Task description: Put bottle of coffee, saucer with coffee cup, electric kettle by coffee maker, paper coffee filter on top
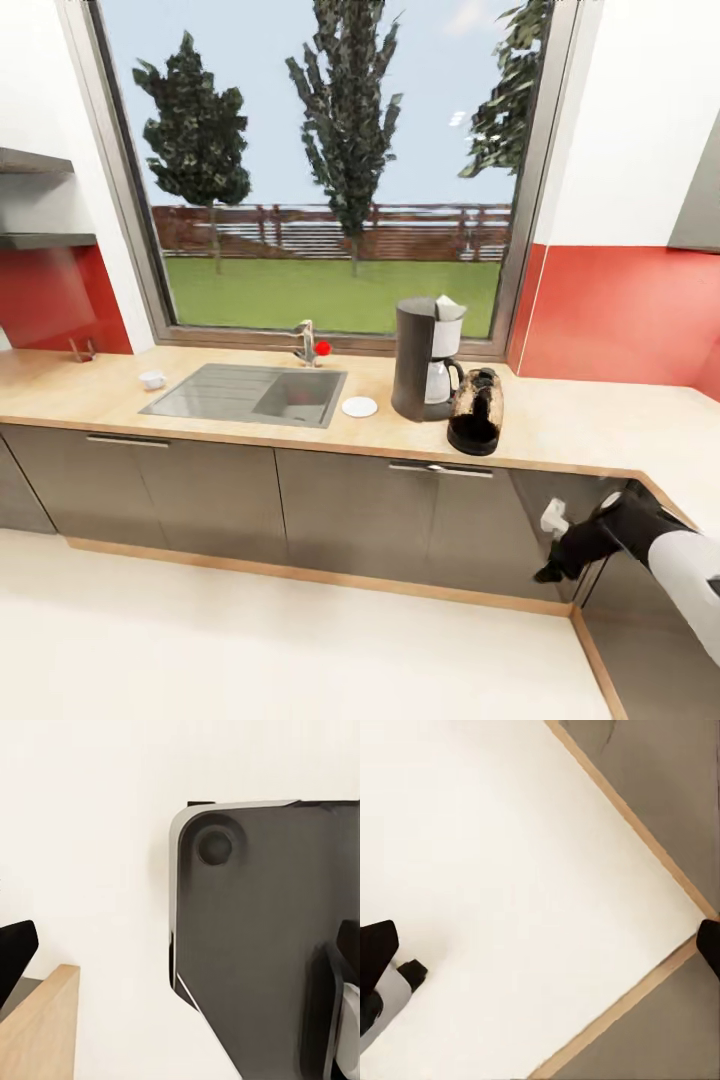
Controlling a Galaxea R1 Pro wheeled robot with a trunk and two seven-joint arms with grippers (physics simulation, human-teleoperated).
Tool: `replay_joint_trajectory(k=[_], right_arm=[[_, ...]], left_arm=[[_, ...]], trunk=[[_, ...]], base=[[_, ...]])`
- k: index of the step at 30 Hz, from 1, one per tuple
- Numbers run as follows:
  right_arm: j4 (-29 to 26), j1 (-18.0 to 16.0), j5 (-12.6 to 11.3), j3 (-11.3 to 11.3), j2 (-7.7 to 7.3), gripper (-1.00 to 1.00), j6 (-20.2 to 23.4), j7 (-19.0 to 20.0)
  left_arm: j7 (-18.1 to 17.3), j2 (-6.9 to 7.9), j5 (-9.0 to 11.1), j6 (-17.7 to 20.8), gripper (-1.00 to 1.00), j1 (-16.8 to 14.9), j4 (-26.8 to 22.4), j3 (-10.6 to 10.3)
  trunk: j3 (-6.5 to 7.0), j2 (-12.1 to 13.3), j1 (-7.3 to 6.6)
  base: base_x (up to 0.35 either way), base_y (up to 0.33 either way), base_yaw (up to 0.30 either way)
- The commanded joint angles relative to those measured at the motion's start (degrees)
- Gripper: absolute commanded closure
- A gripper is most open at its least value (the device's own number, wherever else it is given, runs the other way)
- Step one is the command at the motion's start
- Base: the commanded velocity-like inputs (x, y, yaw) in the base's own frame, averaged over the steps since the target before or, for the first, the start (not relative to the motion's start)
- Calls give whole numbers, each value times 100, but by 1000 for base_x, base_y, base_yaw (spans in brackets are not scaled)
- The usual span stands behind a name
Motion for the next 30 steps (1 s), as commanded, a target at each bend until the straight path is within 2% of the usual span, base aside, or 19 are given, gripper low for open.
replay_joint_trajectory(k=[1, 3, 6, 7, 8, 9, 10, 11, 13, 14, 16, 19, 24, 30], right_arm=[[77, 256, -423, 14, -1, -100, 54, -304], [182, 474, -801, 12, -1, -100, 41, -653], [337, 1061, -1937, 12, 4, -100, -109, -1780], [348, 1169, -2120, 13, 12, -100, -149, -1976], [364, 1386, -2464, 14, 45, -100, -244, -2372], [370, 1489, -2621, 15, 71, -100, -304, -2567], [378, 1687, -2895, 15, 143, -100, -441, -2956], [381, 1784, -3005, 16, 188, -100, -520, -3142], [387, 2141, -3279, 19, 423, -100, -863, -3804], [390, 2327, -3360, 29, 615, -100, -1064, -4147], [395, 2463, -3372, 47, 862, -100, -1195, -4376], [399, 2565, -3264, 56, 1087, -100, -1256, -4492], [395, 2826, -3171, 60, 1266, -100, -1293, -4539], [393, 2908, -3169, 53, 1361, -100, -1307, -4569]], left_arm=[[12, -2, 8, -15, -100, -2, -11, -12], [14, 0, 6, -16, -100, -2, -20, -15], [16, 3, 7, -48, -100, -2, -34, -10], [16, 3, 7, -58, -100, -2, -38, -11], [18, 3, 5, -80, -100, -2, -47, -13], [17, 4, 4, -89, -100, -2, -55, -16], [15, 4, 3, -104, -100, -2, -68, -26], [13, 4, 2, -112, -100, -5, -76, -30], [5, -6, -1, -129, -100, -41, -130, -45], [-11, -10, -5, -132, -100, -56, -244, -51], [-33, -12, -4, -128, -100, -65, -462, -51], [-43, -21, -1, -121, -100, -68, -651, -49], [-38, -41, 0, -130, -100, -64, -734, -45], [-60, -56, 0, -207, -100, -70, -828, -50]], trunk=[[-10, -11, 3], [-10, -11, 3], [-10, -11, 3], [-10, -11, 3], [-10, -11, 3], [-10, -11, 3], [-10, -11, 3], [-10, -11, 3], [-10, -11, 3], [-10, -11, 3], [-10, -11, 3], [-10, -11, 3], [-10, -11, 3], [-10, -11, 3]], base=[[0, 0, 0], [0, 0, 0], [0, 0, 0], [0, 0, 0], [0, 0, 0], [0, 0, 0], [0, 0, 0], [0, 0, 0], [0, 0, 0], [0, 0, 0], [0, 0, 0], [0, 0, 0], [0, 0, 0], [14, 0, 0]])
